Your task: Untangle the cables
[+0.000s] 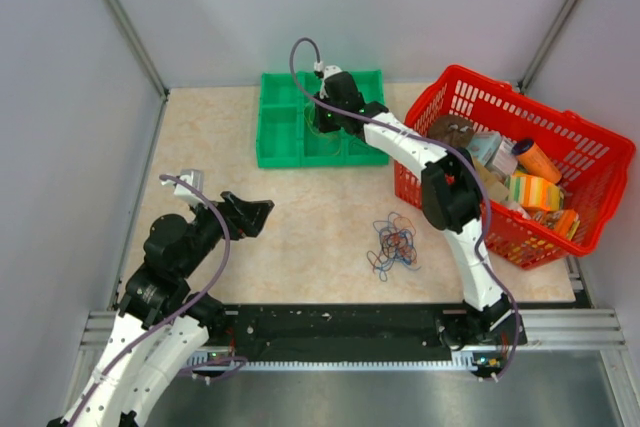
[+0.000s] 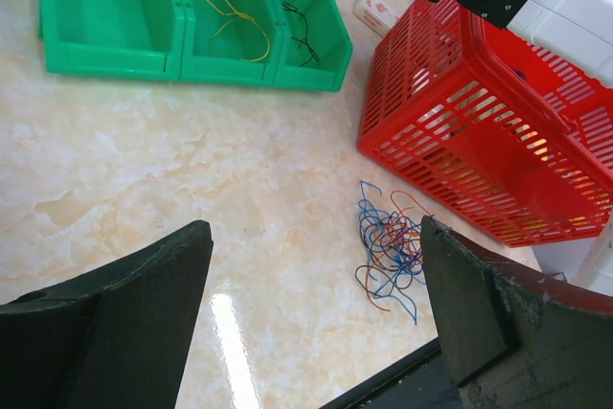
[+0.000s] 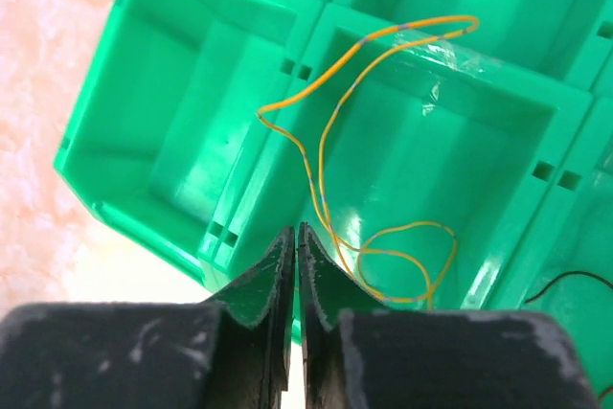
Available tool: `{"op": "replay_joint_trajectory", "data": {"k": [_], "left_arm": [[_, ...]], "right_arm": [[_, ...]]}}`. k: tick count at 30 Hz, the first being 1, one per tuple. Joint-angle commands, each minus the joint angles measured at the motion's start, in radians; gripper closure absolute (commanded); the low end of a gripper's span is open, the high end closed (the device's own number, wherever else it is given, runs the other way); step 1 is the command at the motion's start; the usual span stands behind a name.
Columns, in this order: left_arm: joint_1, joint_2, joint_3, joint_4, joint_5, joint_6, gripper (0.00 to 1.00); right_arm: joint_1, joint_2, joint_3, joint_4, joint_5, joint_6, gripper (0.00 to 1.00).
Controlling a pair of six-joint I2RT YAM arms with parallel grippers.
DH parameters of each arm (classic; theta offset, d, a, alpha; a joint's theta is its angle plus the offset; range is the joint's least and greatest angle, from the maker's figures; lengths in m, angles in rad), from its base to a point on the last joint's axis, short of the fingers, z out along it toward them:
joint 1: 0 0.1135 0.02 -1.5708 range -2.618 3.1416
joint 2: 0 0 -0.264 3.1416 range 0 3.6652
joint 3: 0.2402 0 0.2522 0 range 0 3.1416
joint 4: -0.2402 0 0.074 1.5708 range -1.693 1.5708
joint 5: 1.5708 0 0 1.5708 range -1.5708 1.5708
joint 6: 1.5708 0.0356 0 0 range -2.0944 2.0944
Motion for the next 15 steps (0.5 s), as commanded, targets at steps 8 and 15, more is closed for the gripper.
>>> {"op": "replay_joint_trajectory", "data": {"k": [8,15], "left_arm": [[-0.002,0.013,-0.024,0.06,0.03,-0.01,0.07],[-0.002,-0.005,-0.018,0.04,0.007,-0.002,0.07]], "right_arm": [[0.006,0.033,-0.017,0.075,-0.048,-0.05,0.77],[0.005,0.01,-0.049,0.056,-0.037,-0.037,1.0]]}}
